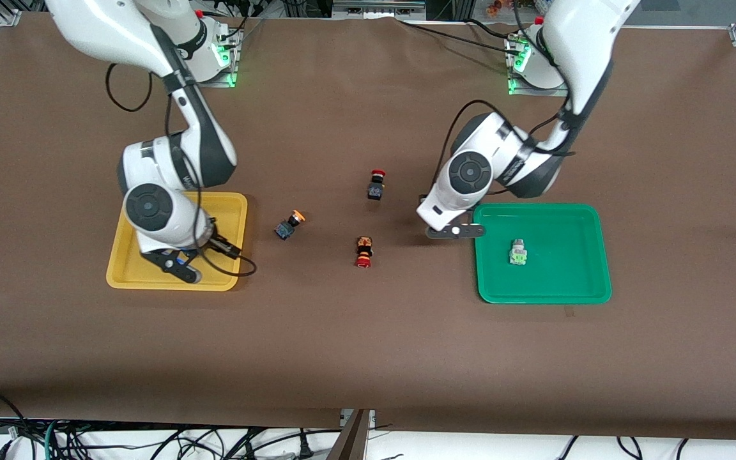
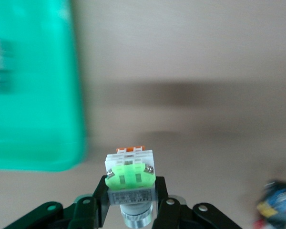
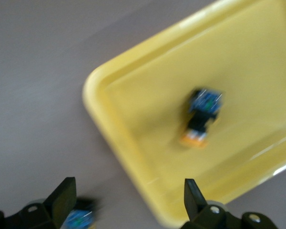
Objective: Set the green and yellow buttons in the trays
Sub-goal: 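Lower the green button into the green tray and open the left gripper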
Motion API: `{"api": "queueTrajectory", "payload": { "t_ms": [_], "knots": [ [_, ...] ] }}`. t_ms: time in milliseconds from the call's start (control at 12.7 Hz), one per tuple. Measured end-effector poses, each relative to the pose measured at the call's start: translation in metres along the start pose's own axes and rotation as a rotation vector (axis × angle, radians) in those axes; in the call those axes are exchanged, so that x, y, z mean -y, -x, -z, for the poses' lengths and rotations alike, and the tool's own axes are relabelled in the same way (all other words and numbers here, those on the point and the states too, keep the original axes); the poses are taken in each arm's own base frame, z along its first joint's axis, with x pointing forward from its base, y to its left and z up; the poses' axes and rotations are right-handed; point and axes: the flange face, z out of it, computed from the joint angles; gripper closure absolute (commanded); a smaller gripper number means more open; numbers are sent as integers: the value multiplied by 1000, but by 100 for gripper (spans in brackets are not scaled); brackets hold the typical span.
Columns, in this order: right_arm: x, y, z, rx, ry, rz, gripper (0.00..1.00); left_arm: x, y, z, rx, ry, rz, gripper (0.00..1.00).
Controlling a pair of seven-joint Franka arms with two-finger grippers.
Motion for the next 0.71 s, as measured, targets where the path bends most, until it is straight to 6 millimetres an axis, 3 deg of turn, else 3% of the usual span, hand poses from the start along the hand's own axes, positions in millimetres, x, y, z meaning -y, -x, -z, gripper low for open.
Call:
{"api": "queueTrajectory", "payload": {
  "t_ms": [79,237,395,553,632,711],
  "knots": [
    [21,22,-10,13,-8,-43,0,29,-7,19,-6,-78,-38,94],
    [54,58,-41,28,-23,-85,0,90,-29,24,5,-143,-123,94],
    [70,83,-76,44,10,-70,0,156,-59,1,38,-110,-201,89],
    [76,95,-103,52,41,-56,0,213,-91,-39,13,-38,-254,81],
    [76,96,-111,54,48,-55,0,226,-102,-63,-5,-9,-263,28],
    [75,96,-118,56,54,-55,0,230,-111,-83,-17,12,-268,0]
  ]
}}
